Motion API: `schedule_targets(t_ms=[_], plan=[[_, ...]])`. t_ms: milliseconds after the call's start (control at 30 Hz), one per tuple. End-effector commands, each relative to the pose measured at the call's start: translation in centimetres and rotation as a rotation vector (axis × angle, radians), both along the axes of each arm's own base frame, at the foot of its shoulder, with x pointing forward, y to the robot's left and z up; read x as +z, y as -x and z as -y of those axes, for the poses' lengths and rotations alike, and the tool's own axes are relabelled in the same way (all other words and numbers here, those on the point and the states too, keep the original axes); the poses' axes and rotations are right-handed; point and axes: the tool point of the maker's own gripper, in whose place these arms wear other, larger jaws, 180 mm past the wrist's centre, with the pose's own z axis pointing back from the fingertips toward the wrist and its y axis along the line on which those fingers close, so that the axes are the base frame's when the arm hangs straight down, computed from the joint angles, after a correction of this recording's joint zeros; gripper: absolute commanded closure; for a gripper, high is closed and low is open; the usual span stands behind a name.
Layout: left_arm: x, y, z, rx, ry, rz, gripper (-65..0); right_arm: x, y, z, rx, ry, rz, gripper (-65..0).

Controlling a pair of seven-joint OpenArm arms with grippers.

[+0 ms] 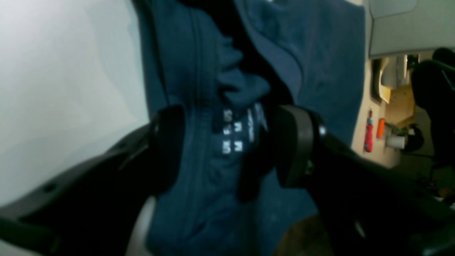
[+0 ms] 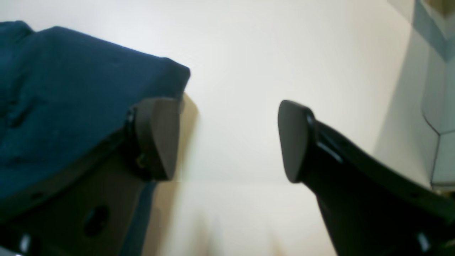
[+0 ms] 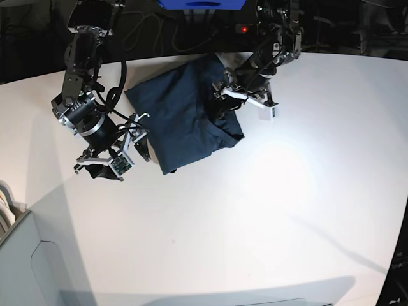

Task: Fold the T-shirt properly
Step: 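Grasp the bundle's edge with the left gripper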

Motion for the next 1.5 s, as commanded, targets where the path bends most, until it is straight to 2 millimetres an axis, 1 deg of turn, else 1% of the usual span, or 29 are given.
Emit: schedule_targets(t_ms=[0, 33, 100, 167, 600, 633, 733, 900, 1000, 1067, 1200, 1233, 1300, 1333, 1433, 1467], plan=[[2.0, -0.3, 0.0, 0.010, 0.012, 0.063, -38.0, 1.2, -0.4, -0.2, 0.018, -0.006, 0.041, -41.6], [2.7, -0.3, -0.1, 0.010, 0.006, 0.080, -38.0, 1.2, -0.4, -0.1, 0.017, -0.006, 0.041, -41.6], [3.4, -0.3, -0.3, 0.008, -0.012, 0.101, -38.0, 1.1, -0.4, -0.1, 0.016, -0.006, 0.039, -41.6], [3.4, -0.5, -0.5, 0.004, -0.042, 0.110, -38.0, 1.1, -0.4, -0.1, 0.017, -0.004, 0.041, -41.6], [0.2, 0.5, -0.5, -0.004, -0.061, 0.023, -38.0, 1.1, -0.6, -0.2, 0.018, -0.007, 0.041, -41.6], [0.1, 0.6, -0.5, -0.004, -0.061, 0.020, -38.0, 1.1, -0.6, -0.2, 0.018, -0.007, 0.041, -41.6], [-0.1, 0.4, -1.5, 0.020, -0.074, 0.018, -38.0, 1.1, -0.6, -0.2, 0.018, -0.007, 0.041, -41.6], [-0.3, 0.5, -1.8, 0.024, -0.078, 0.011, -38.0, 1.2, -0.6, -0.2, 0.018, -0.007, 0.042, -41.6], [-1.7, 1.0, -1.6, 0.022, -0.074, -0.029, -38.0, 1.2, -0.6, -0.2, 0.018, -0.007, 0.042, -41.6], [-2.2, 0.6, -1.5, 0.020, -0.069, -0.036, -38.0, 1.2, -0.7, -0.2, 0.018, -0.007, 0.044, -41.6], [-3.3, 0.4, -1.3, 0.013, -0.066, -0.061, -37.6, 1.2, -0.6, -0.2, 0.018, -0.007, 0.042, -41.6], [-3.4, 0.4, -1.2, 0.009, -0.064, -0.065, -36.4, 1.2, -0.6, -0.2, 0.018, -0.007, 0.042, -41.6], [-3.3, 0.1, -1.1, 0.004, -0.063, -0.060, -28.6, 1.2, -0.6, -0.2, 0.017, -0.006, 0.042, -41.6], [-3.4, 0.1, -1.0, 0.003, -0.062, -0.063, -23.2, 1.2, -0.6, -0.1, 0.018, -0.003, 0.042, -41.6], [-3.4, 0.0, -1.1, 0.008, -0.063, -0.058, -3.4, 1.3, -0.6, 0.3, 0.019, 0.012, 0.045, -41.6], [-3.2, -0.3, -1.1, 0.005, -0.064, -0.056, 0.0, 1.2, -0.6, 0.4, 0.020, 0.015, 0.045, -41.6]])
